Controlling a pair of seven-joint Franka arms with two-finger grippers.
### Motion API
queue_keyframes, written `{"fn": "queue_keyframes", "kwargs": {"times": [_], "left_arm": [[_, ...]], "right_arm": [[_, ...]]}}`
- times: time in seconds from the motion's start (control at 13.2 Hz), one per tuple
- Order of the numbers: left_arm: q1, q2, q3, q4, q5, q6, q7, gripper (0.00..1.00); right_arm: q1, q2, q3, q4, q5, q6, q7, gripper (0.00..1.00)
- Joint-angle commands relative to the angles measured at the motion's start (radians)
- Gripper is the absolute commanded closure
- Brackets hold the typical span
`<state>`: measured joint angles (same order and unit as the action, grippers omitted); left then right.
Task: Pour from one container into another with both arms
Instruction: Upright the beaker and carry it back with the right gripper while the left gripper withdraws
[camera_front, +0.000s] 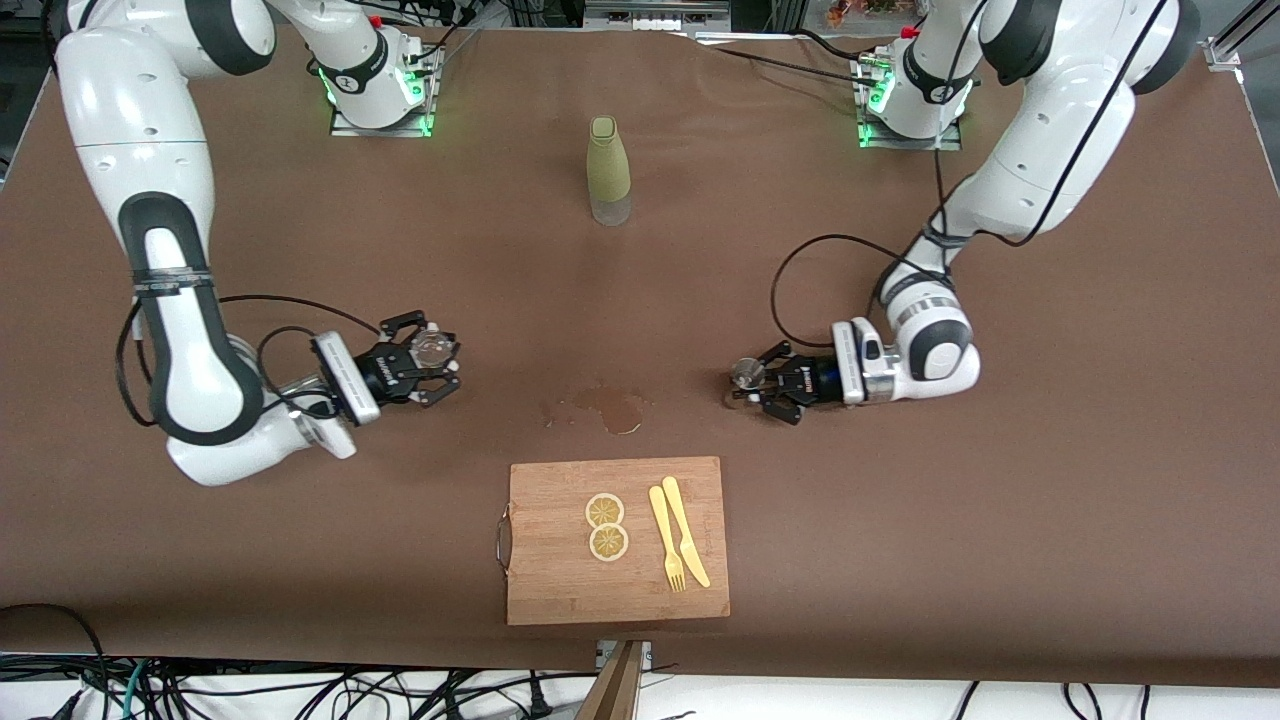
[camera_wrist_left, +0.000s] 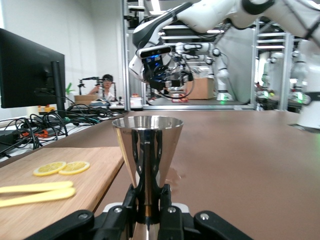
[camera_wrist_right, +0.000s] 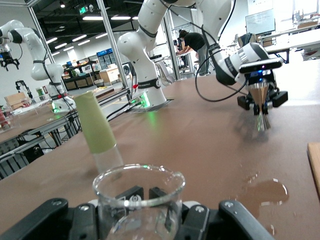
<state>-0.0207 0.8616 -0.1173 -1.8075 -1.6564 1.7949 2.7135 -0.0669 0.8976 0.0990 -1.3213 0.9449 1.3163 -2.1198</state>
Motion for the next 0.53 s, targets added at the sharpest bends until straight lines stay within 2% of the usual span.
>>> {"fn": "queue_keyframes", "kwargs": {"times": [0.0,0.23,0.46], "left_arm": [[0.027,-0.067,0.121,-0.046,0.139,-0.145,0.018,1.00],[0.028,-0.075,0.289,-0.030,0.259,-0.334,0.018,1.00],[0.041,-0.069,0.411,-0.027,0.328,-0.445,0.043,1.00]], "right_arm": [[-0.079,0.001,0.011,-0.058,-0.035,-0.022,-0.141,1.00],[-0.172,0.055,0.007,-0.099,-0.044,-0.028,-0.271,1.00],[-0.224,0.107,0.007,-0.099,-0.123,-0.057,-0.301,1.00]]}}
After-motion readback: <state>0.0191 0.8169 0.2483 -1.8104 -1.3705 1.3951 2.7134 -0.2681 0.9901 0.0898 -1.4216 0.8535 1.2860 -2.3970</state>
